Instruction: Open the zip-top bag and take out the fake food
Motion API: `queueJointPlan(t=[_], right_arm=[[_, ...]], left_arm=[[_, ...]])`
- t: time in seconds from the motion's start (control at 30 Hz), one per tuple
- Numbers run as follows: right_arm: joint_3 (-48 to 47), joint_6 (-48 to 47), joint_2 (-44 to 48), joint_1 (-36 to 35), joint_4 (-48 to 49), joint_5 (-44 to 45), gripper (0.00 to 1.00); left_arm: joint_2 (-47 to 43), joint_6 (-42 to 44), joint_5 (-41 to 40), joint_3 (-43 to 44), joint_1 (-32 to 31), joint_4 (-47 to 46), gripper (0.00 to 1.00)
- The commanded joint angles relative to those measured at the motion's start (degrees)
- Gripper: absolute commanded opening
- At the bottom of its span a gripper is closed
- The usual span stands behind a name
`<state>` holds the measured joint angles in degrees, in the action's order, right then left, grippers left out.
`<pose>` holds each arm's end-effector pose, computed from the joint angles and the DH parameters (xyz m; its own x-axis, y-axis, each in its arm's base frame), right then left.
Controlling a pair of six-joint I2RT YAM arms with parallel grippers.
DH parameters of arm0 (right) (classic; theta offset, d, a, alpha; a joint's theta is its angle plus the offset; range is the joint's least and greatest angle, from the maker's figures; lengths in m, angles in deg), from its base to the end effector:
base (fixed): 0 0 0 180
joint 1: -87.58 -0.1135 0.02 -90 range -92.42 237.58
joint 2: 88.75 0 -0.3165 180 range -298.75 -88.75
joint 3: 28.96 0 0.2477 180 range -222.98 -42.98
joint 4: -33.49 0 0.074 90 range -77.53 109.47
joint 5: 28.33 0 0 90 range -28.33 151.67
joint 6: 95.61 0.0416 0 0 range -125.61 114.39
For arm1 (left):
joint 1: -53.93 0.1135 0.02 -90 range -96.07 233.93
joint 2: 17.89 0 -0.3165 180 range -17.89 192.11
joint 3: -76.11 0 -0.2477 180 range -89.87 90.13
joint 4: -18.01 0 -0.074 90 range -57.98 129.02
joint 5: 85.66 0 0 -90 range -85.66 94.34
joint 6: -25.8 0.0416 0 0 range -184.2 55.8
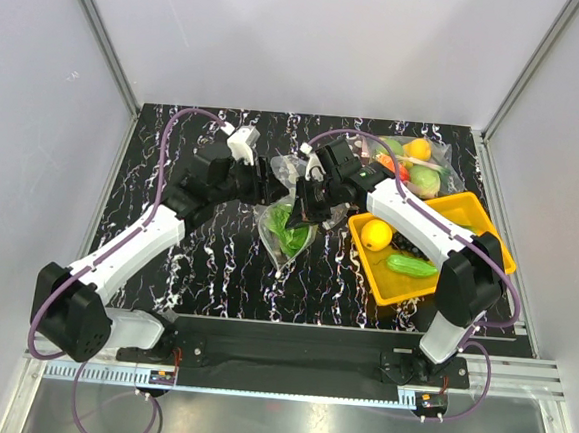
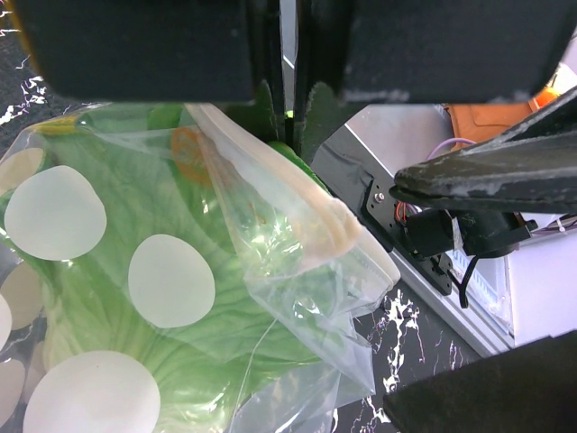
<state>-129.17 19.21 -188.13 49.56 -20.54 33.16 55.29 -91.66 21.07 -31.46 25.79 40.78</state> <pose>0.2915 0.2531 0.3408 -0.8943 -0.2310 -0.3833 -0.4309 0.6755 0.5983 0.2417 -0.1428 0.3678 -0.6279 -0.1650 -0.7606 0.4450 0.7257 -0.5248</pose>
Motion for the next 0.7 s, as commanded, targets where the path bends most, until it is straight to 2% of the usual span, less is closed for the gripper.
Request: queueJointPlan(t=[0.0, 0.5, 0.57, 0.67], right_arm=[[-0.6, 0.2, 2.6, 0.1, 2.1, -0.3, 0.0], [-1.3, 0.1, 2.7, 0.1, 1.6, 0.0, 0.0], [-1.6, 0.1, 2.9, 0.1, 1.6, -0.2, 0.0], [-2.0, -0.2, 3.4, 0.1, 2.1, -0.8, 0.0]], left_arm=[[-0.5, 2.0, 2.3, -0.1, -0.3, -3.0, 0.58], [4.2, 3.5, 2.1, 2.2, -1.7, -1.7, 0.52], [5.6, 3.5, 1.8, 2.7, -1.7, -1.5, 0.5], [7.9, 3.3, 1.8, 4.2, -1.9, -1.3, 0.42]])
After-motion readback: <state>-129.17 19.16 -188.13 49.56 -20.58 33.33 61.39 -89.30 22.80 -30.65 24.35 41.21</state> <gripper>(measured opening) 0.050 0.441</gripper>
